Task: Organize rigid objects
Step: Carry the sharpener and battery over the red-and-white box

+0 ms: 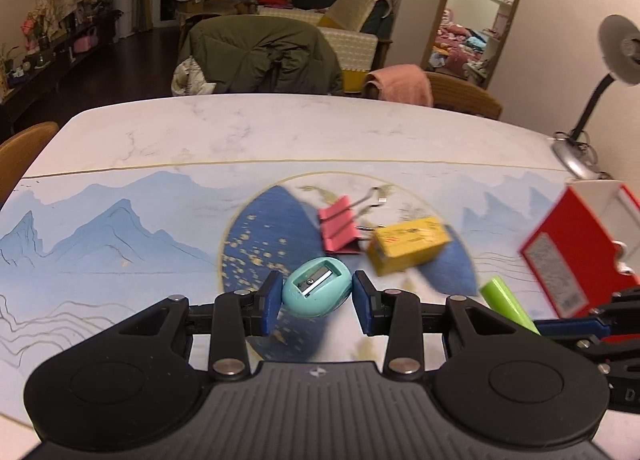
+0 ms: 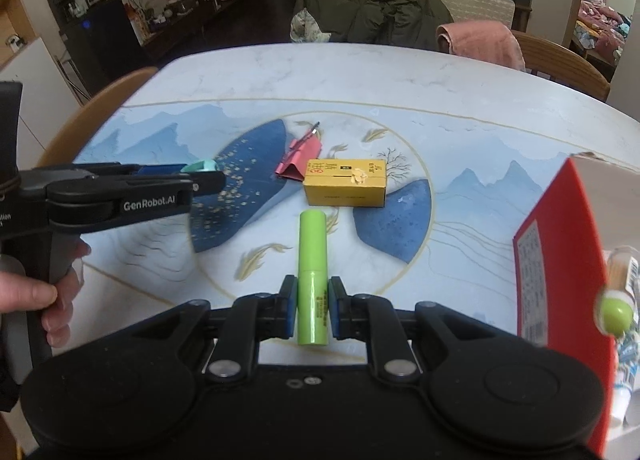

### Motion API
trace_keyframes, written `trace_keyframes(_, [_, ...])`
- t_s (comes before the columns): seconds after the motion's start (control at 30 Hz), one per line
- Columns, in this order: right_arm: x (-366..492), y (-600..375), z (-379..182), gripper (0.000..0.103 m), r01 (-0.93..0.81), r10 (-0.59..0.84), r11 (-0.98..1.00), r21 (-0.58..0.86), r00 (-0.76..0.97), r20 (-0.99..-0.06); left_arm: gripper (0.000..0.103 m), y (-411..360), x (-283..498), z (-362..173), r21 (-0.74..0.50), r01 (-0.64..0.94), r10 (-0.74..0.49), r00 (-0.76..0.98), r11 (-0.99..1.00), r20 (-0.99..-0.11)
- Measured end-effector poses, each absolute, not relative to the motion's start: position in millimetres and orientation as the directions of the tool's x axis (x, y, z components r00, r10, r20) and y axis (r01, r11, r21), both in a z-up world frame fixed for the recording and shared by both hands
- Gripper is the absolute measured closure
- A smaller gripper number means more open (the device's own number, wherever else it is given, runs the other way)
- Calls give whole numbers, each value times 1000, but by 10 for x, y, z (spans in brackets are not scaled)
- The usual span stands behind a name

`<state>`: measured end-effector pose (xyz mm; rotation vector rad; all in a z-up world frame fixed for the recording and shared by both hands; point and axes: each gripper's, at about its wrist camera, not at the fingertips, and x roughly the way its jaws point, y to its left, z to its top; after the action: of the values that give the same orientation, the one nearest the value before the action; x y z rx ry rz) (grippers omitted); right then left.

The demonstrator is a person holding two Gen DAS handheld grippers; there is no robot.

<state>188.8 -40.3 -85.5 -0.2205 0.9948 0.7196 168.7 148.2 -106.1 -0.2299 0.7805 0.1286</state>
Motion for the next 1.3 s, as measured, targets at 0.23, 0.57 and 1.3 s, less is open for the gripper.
trace_keyframes(0.23, [1704,-669,-536,88,-650,502,737,185,344,-793,66,1164,1444,-751,-186,-144,-24,725,972,-688])
trace_keyframes(0.57, [1561,-1118,-208,88,-641,530,741,198,379,-759,66,594,1310,-385,-186,-44,-92,746,981,-660])
trace_keyframes(1.3, [2000,-2609,-100,88,-502,472,840,206,487,-735,66,-911,1797,-220,-148,161,-219,713,976,-667])
